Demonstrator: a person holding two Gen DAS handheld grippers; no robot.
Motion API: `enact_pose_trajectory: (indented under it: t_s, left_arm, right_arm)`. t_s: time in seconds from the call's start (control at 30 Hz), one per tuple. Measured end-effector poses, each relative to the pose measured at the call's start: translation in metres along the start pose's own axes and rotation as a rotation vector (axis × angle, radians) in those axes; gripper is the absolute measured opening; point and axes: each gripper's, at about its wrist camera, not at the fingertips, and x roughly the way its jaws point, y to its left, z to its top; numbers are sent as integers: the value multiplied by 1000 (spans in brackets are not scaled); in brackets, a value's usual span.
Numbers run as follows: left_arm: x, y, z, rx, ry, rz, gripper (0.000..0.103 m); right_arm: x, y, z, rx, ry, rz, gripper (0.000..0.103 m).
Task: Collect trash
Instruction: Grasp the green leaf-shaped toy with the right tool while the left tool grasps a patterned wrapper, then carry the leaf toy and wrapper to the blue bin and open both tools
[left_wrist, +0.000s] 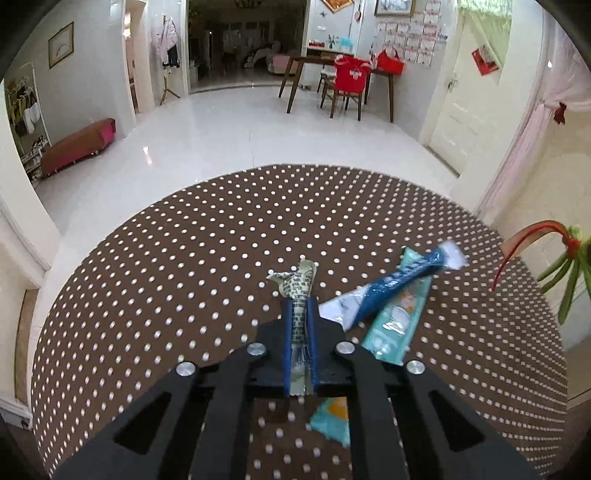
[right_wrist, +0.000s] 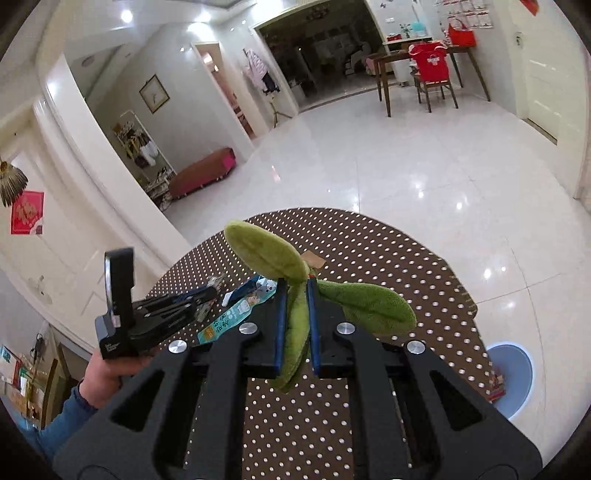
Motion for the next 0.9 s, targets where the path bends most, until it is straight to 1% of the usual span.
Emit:
enact_pose_trajectory:
  t_s: [0.1,0.17,0.27,0.33,0.4,0.47,0.53,0.6,0.7,0.77,0.9]
  left_arm:
    - [-18,-2,-4,-12,-38,4,7]
    - [-34,-8,-1,-20,-69,-9,7]
    - [-54,-22,2,-7,-112,-33,7]
    - [-66,-42,6,15,-141,-56,7]
    - [-77,-56,4,35,-156,-83,7]
    - [-84,-78,2,61,-166,-124,7]
    - [-85,-103,4,81,-164,-175,7]
    - [-83,-129,4,92,-146,-246,7]
    - [-77,-168,-1,126,-122,-307,7]
    - [-72,-197,-5,156,-103,-360,7]
    - [-60,-254,-11,212,-69,-417,7]
  right_arm:
    - [-15,-6,-2,18,-26,9,11]
    - [-25,-13,-3,29,-40,12,11]
    - [-38,-23,0,45,-63,13,11]
    - [-48,-32,0,58,-81,14,11]
    - [-58,-39,1,70,-99,9,11]
    - [-71,-49,-1,86,-119,5,11]
    - [-82,-57,-3,100,-136,-4,11]
    - [-95,-67,-5,117,-155,-17,11]
    - [-115,-86,-9,151,-183,-47,11]
    - [-130,-102,-13,176,-202,-72,11]
    - [-155,-134,-23,232,-232,-122,11]
